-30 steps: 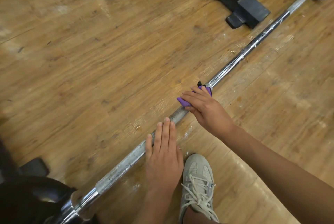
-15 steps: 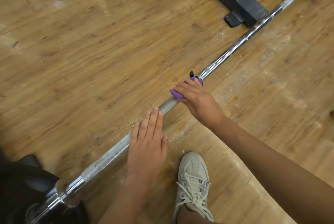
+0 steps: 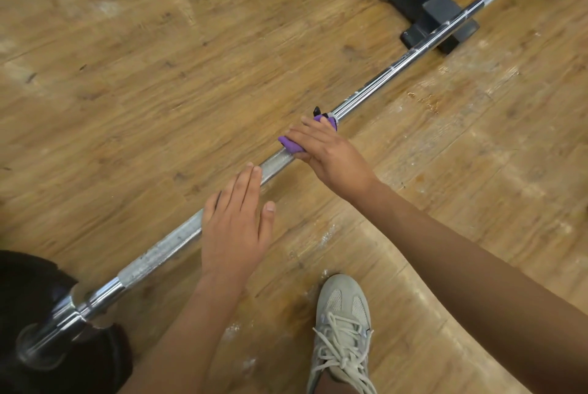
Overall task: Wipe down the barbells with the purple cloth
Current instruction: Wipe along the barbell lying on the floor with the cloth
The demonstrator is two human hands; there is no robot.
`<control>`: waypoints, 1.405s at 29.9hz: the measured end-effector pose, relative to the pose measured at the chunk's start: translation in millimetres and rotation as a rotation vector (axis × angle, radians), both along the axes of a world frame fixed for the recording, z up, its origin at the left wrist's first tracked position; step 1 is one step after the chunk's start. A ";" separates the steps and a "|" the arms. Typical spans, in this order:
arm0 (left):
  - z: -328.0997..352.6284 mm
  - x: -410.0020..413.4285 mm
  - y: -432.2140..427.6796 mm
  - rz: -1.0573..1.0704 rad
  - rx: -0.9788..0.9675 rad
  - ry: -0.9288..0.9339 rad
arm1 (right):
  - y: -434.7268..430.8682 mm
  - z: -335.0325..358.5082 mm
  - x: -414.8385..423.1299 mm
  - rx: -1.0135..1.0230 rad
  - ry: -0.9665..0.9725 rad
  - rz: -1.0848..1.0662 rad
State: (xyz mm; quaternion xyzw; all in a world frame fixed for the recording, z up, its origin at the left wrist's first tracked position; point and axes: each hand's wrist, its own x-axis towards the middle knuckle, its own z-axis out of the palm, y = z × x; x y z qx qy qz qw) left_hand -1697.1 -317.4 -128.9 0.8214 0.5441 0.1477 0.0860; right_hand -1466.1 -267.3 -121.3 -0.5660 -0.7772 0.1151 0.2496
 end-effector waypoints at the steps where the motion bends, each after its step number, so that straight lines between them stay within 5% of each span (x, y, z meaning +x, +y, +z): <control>1: -0.1 0.7 2.1 0.007 0.009 -0.010 | 1.1 -1.6 -3.5 0.013 0.019 -0.035; 9: -2.5 5.5 -3.9 0.032 0.070 0.009 | -8.2 -3.2 -6.9 0.047 0.004 0.033; 15: -2.1 7.2 -1.9 0.071 0.055 -0.003 | -1.6 -6.5 -0.7 -0.059 0.052 -0.111; 21: -2.3 4.5 7.3 0.079 0.064 -0.008 | -0.9 -1.7 -10.7 -0.003 -0.038 0.098; 35: -2.8 4.8 -3.6 0.059 0.076 -0.027 | 59.5 23.6 22.9 -0.273 -0.110 0.006; 42: -3.2 10.2 -19.9 0.065 0.065 -0.023 | 24.2 18.5 26.5 -0.115 -0.100 0.162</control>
